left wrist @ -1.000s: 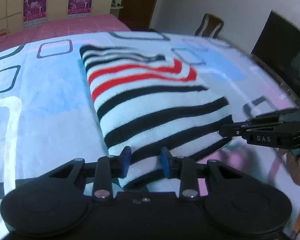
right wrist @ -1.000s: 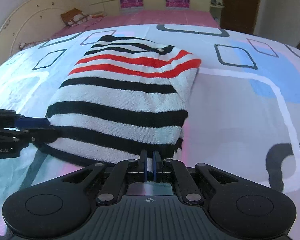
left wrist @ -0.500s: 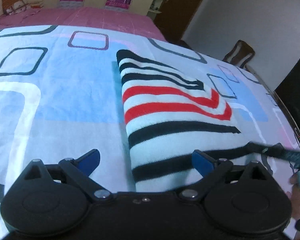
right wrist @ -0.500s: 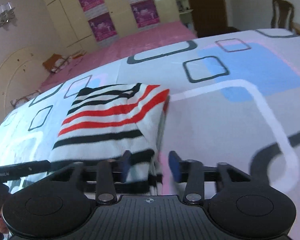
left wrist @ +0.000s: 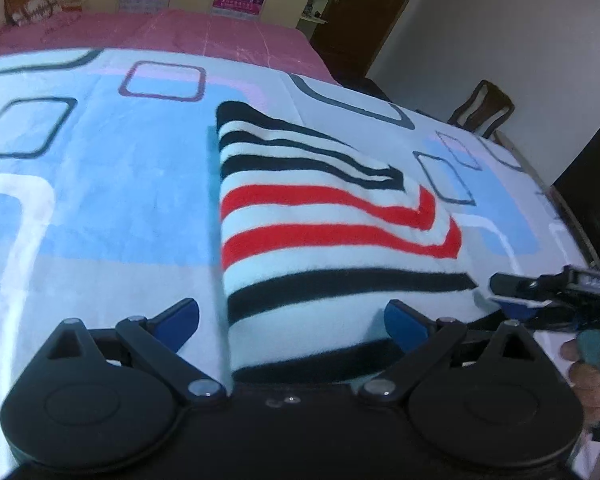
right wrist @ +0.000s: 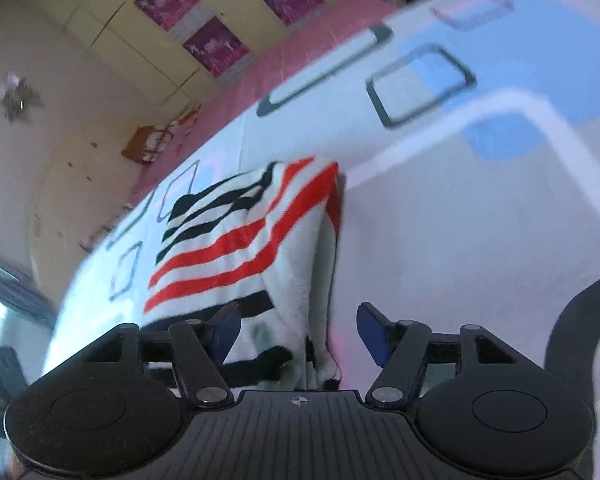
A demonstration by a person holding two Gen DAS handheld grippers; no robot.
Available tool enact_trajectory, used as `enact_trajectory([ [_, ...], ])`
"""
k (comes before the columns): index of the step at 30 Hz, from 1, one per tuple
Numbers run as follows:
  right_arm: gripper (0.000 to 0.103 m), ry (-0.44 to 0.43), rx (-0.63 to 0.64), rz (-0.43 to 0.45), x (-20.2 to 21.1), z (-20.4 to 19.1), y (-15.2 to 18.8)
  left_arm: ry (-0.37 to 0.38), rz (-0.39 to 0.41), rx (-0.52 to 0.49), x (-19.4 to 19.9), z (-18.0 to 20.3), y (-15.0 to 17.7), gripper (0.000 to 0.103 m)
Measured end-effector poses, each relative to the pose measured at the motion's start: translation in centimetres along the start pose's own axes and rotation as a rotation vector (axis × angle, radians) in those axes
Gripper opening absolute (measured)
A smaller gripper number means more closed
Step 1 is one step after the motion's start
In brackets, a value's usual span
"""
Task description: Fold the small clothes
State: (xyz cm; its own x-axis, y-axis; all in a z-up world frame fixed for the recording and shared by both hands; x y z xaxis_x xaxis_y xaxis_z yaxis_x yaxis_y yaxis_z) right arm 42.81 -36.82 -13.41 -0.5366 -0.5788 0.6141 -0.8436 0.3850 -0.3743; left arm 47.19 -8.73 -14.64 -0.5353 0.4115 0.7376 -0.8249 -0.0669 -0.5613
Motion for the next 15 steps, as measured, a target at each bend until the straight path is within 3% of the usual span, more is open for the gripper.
enact_trajectory([
  [2, 0.065, -0.026, -0.045, -0.016, -0.4, 1.0, -0.6, 0.043, -0.023, 0.051, -0.6, -0.2, -0.2, 0.099],
  [3, 0.075, -0.039, -0.061, -0.02, -0.5, 1.3, -0.9, 0.067, -0.038, 0.082, -1.0, -0.4, -0.3, 0.099],
  [5, 0.081, -0.067, -0.096, -0.029, -0.7, 2.1, -1.3, 0.112, -0.06, 0.14, -1.6, -0.8, -0.3, 0.096],
  [10, 0.081, -0.141, -0.104, -0.087, -1.2, 2.4, -1.6, 0.179, -0.083, 0.211, -2.7, -1.1, -0.4, 0.093],
  [15, 0.081, -0.14, -0.059, -0.14, -2.3, 1.7, -1.9, 0.19, -0.093, 0.221, -3.1, -1.2, -0.7, 0.093],
])
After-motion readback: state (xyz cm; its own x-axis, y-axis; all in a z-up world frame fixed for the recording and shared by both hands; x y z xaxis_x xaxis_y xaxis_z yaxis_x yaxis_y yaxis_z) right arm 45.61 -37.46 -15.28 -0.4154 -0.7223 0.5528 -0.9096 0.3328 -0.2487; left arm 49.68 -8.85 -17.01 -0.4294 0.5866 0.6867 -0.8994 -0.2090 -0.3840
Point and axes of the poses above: each gripper's, at about its wrist camera, not at the fingertips, and x roughly against the way its jaws point, z to its right, y to its underside, the point moved 9 cm from there along -x, roughly the way its jaws point, and after that the axes turned 1 degree about x, right-handed, at the moved point
